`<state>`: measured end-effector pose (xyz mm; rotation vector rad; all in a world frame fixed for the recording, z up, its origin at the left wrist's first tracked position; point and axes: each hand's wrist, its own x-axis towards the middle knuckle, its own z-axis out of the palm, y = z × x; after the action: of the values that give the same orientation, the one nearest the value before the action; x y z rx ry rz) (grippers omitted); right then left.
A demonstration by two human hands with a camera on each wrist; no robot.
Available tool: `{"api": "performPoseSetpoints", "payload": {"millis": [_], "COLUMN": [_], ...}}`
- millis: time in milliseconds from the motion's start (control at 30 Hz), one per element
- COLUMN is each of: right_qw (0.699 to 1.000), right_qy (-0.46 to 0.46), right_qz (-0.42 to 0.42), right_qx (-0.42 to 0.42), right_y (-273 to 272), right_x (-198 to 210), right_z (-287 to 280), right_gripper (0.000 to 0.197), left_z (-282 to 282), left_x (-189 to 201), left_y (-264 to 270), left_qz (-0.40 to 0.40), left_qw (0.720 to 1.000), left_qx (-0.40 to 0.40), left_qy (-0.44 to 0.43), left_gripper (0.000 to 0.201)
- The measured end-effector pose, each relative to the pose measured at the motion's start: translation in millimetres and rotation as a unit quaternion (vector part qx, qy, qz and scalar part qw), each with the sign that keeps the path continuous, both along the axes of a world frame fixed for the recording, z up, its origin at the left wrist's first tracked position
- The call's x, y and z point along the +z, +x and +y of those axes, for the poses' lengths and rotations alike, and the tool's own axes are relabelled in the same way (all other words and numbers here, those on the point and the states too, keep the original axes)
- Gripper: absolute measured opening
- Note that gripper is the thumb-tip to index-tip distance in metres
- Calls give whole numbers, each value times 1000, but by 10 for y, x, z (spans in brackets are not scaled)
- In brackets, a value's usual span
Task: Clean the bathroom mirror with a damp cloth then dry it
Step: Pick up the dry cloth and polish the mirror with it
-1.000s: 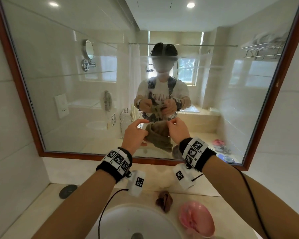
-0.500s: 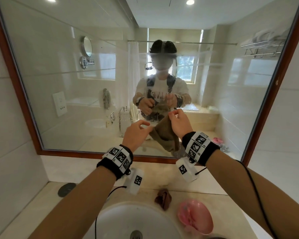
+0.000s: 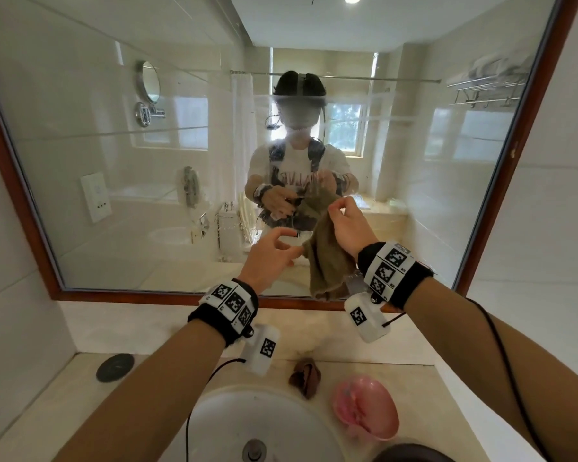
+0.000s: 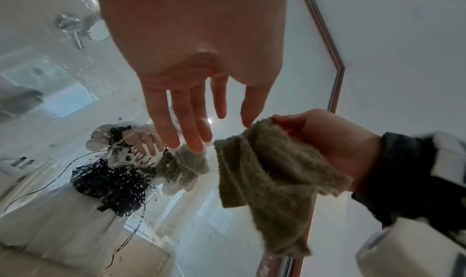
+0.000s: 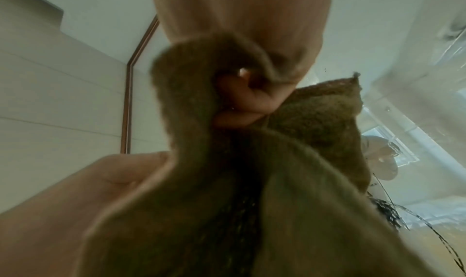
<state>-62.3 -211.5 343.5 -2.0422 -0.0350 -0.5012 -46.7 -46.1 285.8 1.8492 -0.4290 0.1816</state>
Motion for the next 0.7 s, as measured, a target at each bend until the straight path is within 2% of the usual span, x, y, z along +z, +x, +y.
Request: {"api": "performPoseSetpoints", "payload": {"millis": [133,333,500,700], "right_qw": [999,994,985,975], "right_qy": [45,111,165,212], "right_qz": [9,12,25,27], "right_qx": [-4,6,43,52], "right_y": [-19,-92,-172,-214], "right_x": [27,-25,-62,-73], "right_z": [-48,-75,-84,-136], "right_gripper": [27,23,16,17], "left_z": [-54,-143,-251,-346], "left_x": [44,10,7,24], "left_y": [-35,-99,-163,-182], "left_qz": [-1,33,64,110], "left_qw": [1000,999,994,984], "left_qx": [-17,-37,-45,-59], "left_qy": [-5,-23,-76,-128], "left_gripper": [32,51,40,40]}}
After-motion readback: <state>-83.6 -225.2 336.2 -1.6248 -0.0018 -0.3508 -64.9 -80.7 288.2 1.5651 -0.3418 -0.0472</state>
